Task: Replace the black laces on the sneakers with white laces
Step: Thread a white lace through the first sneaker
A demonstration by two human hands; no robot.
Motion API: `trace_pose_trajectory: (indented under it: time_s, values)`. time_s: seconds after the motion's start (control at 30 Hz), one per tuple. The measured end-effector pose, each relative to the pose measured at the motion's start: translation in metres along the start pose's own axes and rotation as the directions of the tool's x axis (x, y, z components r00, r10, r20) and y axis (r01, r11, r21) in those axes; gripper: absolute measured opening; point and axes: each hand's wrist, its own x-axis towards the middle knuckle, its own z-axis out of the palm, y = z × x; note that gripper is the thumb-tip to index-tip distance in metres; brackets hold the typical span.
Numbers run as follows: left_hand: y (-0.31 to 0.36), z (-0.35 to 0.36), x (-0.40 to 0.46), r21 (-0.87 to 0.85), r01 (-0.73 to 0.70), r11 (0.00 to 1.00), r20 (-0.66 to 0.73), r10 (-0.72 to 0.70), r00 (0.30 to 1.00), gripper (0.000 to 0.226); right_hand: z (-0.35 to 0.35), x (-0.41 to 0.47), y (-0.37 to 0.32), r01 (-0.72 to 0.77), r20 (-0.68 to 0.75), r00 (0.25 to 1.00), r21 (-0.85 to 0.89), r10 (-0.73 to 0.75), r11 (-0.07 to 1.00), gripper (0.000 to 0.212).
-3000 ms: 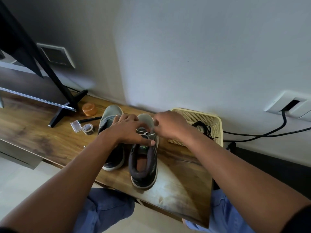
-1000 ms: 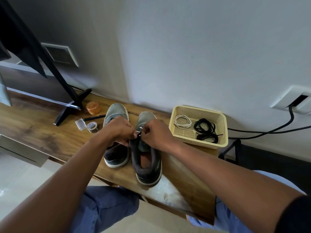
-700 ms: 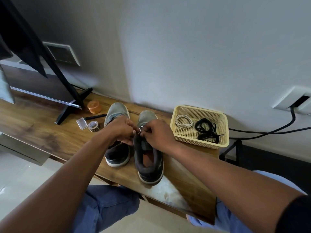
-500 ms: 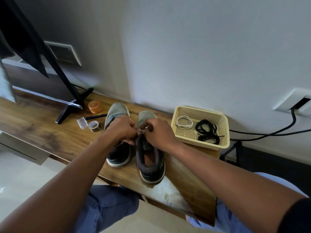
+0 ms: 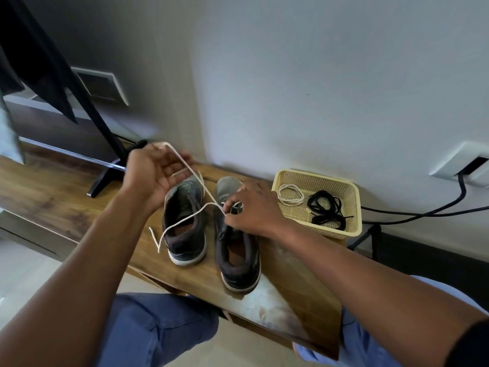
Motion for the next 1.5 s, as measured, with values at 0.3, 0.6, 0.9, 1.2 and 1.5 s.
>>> trace_pose_trajectory:
  time_s: [0.3,0.6,0.9,1.2,1.5]
  values:
    - [0.013,-0.015,-0.010,-0.120,-0.305,0.945,-0.022,0.304,0.952,0.026,-0.001,0.003,0.002,-0.064,0.032,0.998,0.047,0.063,0.997,0.053]
    - [0.005,-0.011,-0.015,0.628,-0.155,0.762,0.572,-0.317,0.757,0.017,0.007,0.010,0.003,0.037,-0.003,0.999,0.074,-0.037,0.997,0.040]
    - [-0.016,-0.025,0.006,0.896,-0.339,0.285,0.411,-0.248,0.878,0.020,0.016,0.009,-0.015,0.135,0.016,0.990,0.121,-0.138,0.983,0.052]
    - [-0.031,-0.014,0.013,0.912,-0.407,0.039,0.408,-0.173,0.896,0.021,-0.005,0.023,-0.016,0.038,-0.093,0.996,0.537,0.014,0.843,0.029]
    - [-0.035,0.003,0.001,0.822,-0.411,-0.395,0.375,-0.168,0.912,0.020,-0.006,0.019,-0.017,0.052,-0.029,0.999,0.395,-0.044,0.917,0.033]
